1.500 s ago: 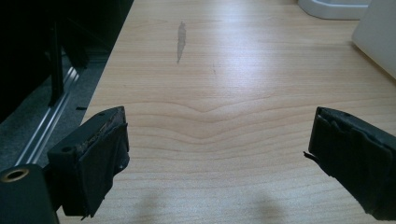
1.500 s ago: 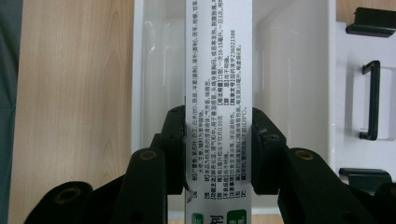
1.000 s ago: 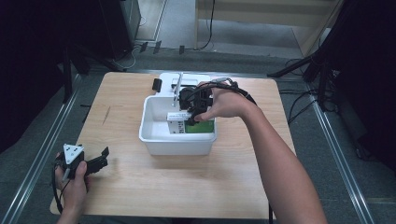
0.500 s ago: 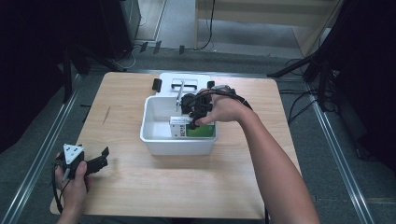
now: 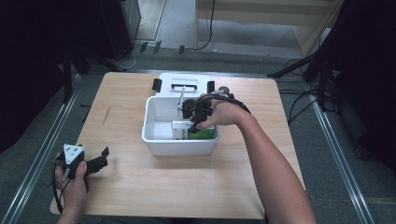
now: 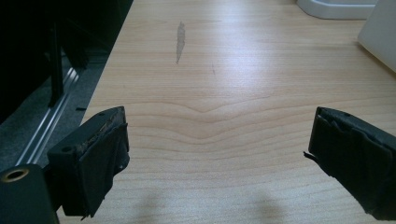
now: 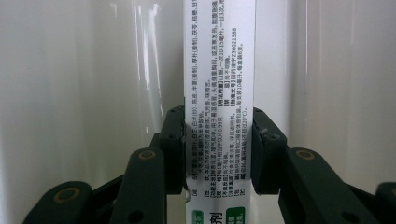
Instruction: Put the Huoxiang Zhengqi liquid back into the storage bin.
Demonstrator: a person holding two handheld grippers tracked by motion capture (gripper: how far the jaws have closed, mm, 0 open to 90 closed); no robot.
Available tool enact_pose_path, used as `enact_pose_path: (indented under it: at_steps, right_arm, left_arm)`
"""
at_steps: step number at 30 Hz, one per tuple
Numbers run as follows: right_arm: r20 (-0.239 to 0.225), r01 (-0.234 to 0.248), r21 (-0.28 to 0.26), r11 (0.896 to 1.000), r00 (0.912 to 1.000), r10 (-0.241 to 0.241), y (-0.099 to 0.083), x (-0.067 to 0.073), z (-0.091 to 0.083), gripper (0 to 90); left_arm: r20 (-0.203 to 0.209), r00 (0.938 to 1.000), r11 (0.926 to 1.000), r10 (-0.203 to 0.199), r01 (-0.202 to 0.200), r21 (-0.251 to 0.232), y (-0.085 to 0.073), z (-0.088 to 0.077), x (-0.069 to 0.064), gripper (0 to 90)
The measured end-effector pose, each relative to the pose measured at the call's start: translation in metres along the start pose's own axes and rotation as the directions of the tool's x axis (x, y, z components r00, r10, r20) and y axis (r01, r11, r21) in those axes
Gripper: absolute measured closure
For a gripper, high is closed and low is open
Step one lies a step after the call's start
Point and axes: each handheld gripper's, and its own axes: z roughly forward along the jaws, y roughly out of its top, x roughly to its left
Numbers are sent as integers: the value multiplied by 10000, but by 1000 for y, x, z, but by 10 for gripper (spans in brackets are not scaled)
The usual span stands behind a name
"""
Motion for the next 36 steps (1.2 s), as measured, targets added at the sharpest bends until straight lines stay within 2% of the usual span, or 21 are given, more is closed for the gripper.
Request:
enact_pose_path:
  at_steps: [4,16,18,20,22,23,25,26,30,32,34,36]
  right_arm:
    - [-15,-64,149,9999,10000,64,-1,2,5,638]
    - [131,43,-1,10000,9999,-43,0,2,8,628]
    - [164,-83,39,10000,9998,82,-1,3,7,620]
    - [206,-116,48,9999,9997,115,-2,4,6,587]
    - [228,47,-139,9999,9997,-44,-2,3,6,561]
    - [220,-112,-261,9996,9997,118,-3,3,2,540]
    - [261,-80,-363,9993,9996,89,-3,3,1,525]
    - [219,-306,-385,9988,9993,315,-4,4,-2,482]
    - [374,-266,-514,9983,9989,285,-6,2,-6,422]
    - [458,-524,-703,9961,9974,557,-9,3,-13,386]
    - [482,-521,-869,9949,9972,564,-10,2,-16,367]
    - [919,-847,-1216,9890,9911,962,-12,2,-25,299]
  left_arm:
    - [1,10000,10000,-4,4,1,0,0,0,52]
    - [-2,10000,10000,-2,2,0,0,0,0,52]
    - [6,10000,10000,-11,11,15,0,0,0,52]
    - [3,10000,10000,-11,11,14,0,0,0,52]
    - [-6,10000,10000,-9,9,5,0,0,0,52]
    - [-8,10000,10000,-11,11,5,0,0,0,52]
    - [-2,10000,10000,-9,9,17,0,0,0,52]
    - [-1,10000,10000,-13,13,24,0,0,0,52]
    - [-4,10000,10000,-16,16,18,0,0,0,52]
    - [-4,10000,10000,-24,24,21,0,0,0,52]
    - [-6,10000,10000,-25,25,21,0,0,0,52]
    - [-6,10000,10000,-25,25,23,0,0,0,52]
